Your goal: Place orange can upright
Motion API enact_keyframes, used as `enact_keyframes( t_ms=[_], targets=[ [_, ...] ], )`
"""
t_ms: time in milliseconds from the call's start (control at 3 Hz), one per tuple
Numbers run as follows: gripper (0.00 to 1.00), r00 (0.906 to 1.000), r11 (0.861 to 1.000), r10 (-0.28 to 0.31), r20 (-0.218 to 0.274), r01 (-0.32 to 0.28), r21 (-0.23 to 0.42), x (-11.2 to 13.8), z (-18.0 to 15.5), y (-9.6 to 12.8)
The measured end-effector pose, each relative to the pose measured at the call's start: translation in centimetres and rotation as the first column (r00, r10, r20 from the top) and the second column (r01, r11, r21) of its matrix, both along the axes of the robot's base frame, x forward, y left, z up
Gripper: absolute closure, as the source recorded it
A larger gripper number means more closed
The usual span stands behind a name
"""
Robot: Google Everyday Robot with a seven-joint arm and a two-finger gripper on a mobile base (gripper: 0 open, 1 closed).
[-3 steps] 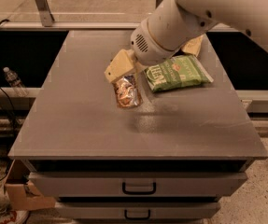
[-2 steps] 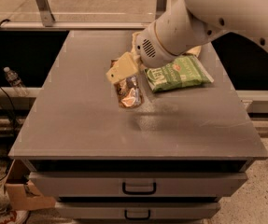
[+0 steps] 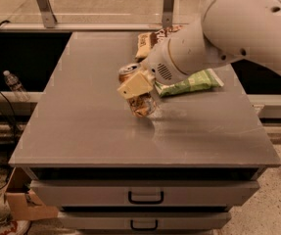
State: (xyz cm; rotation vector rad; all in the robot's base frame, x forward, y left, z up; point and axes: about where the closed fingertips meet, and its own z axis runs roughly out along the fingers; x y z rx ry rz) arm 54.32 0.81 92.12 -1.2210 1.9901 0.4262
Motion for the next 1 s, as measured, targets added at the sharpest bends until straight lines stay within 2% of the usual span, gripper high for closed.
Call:
enact_keyframes(
  t_ms=[333, 667, 1000],
  targets=[
    [1.0, 0.9907, 0.998, 0.058, 0.123, -0.061, 0.016, 0.3, -0.14, -0.33],
    [1.0, 0.9533, 0.987, 0.116, 0.279, -0.143, 0.078, 0.78, 0.48, -0.76],
    [1.0, 0.9179, 0.975, 0.163, 0.362, -0.206, 0.082, 0.85, 0.6, -0.92]
  ],
)
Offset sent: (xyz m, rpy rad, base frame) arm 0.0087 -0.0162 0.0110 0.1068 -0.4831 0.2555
